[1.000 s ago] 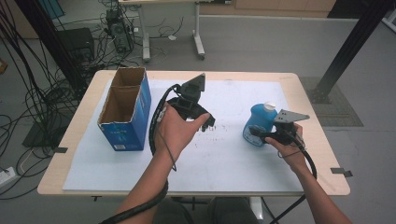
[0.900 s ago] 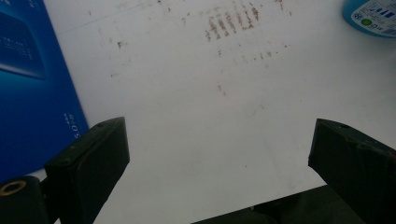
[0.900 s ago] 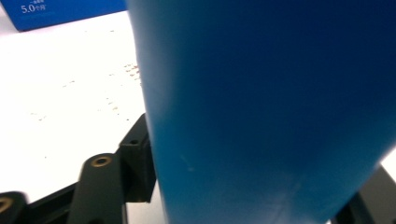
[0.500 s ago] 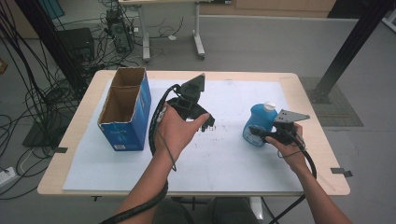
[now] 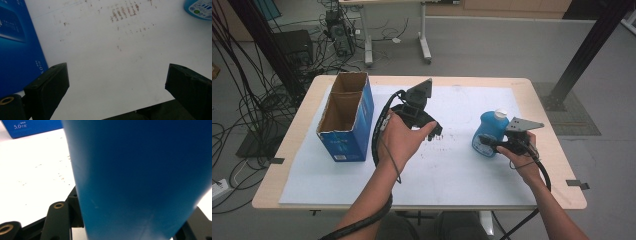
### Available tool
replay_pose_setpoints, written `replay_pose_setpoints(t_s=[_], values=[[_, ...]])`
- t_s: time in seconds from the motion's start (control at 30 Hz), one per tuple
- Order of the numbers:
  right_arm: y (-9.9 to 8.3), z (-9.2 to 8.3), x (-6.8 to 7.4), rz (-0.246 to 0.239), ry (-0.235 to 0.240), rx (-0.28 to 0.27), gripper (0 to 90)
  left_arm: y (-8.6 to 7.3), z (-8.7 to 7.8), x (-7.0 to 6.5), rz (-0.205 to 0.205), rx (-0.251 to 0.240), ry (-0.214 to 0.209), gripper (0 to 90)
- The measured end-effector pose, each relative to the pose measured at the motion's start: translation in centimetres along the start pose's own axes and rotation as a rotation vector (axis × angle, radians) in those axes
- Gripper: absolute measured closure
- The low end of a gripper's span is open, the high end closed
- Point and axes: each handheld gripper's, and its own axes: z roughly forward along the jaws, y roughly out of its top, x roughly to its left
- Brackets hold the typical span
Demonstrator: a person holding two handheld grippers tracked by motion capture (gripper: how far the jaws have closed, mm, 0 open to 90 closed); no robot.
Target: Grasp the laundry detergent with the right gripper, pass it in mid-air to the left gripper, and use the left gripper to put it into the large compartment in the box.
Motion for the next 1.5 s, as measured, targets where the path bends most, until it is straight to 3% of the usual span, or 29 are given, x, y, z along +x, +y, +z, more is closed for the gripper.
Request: replay_pose_setpoints(t_s=[1.5], values=[[0.09,-0.02,-0.03,0.0,0.004,0.011,42.7,0.07,-0.1,-0.13,0.006,0.002,0.008,5.6]])
